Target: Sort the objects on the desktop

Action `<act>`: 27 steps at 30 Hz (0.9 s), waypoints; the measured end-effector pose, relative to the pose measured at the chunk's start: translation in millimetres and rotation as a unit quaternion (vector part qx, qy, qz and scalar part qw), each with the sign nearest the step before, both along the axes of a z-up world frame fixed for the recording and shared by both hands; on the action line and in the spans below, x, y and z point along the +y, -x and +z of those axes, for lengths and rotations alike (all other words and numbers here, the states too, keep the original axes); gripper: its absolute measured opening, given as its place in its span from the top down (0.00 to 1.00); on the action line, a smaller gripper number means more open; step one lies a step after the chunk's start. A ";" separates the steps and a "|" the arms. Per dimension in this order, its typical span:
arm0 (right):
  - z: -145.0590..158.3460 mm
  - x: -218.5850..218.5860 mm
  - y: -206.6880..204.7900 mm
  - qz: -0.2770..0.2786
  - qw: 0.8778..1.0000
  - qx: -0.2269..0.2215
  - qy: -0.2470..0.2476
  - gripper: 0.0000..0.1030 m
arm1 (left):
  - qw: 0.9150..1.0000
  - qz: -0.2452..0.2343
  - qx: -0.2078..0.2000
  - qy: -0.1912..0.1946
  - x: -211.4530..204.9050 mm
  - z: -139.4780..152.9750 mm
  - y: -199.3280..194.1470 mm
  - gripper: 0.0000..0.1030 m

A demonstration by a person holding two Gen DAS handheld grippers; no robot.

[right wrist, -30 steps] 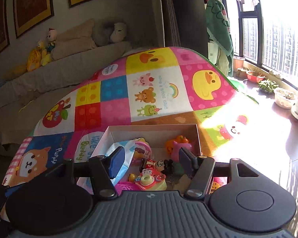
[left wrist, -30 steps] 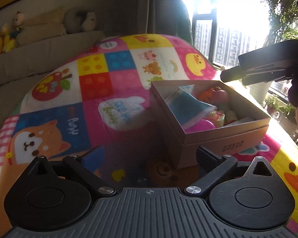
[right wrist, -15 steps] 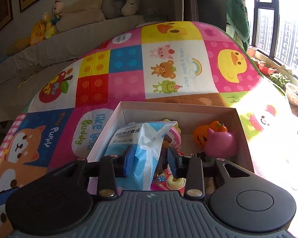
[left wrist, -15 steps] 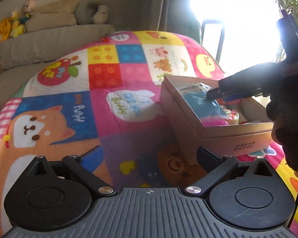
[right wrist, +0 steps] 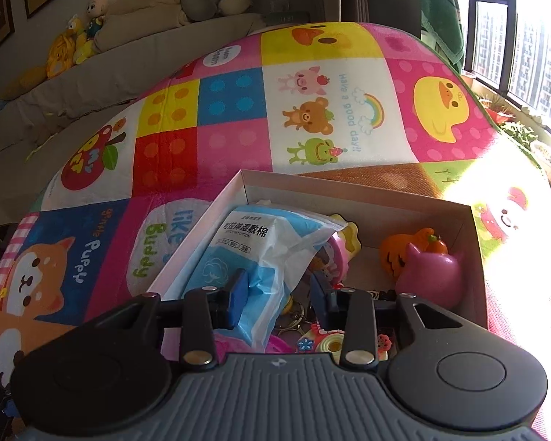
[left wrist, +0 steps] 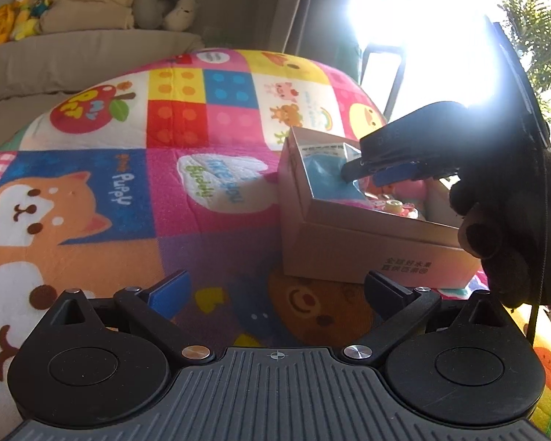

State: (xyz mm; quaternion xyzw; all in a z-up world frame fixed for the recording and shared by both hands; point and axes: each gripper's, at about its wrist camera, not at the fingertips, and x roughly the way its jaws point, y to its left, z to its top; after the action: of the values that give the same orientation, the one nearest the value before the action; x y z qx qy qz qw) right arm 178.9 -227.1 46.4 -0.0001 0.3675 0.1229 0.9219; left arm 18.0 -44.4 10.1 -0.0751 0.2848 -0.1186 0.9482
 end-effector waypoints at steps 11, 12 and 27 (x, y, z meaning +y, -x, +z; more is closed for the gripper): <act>6.9 -57.0 146.9 -0.024 0.998 -0.052 -0.031 0.00 | 0.992 -0.019 0.045 -0.119 -13.9 -7.3 6.8 0.00; -0.1 -56.2 153.8 -0.024 0.998 -0.046 -0.028 0.00 | 0.991 -0.016 0.046 -0.122 -13.4 -7.5 8.4 0.00; -58.6 -29.9 130.2 0.035 0.998 -0.007 0.042 0.00 | 0.989 0.029 0.068 -0.124 -6.7 -10.1 14.3 0.00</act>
State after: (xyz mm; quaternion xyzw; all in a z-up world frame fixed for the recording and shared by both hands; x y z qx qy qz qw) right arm 48.7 -257.1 -12.2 -0.0528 0.3652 0.1391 0.9190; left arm 3.7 -51.1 0.0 0.0275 0.3586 -0.0496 0.9317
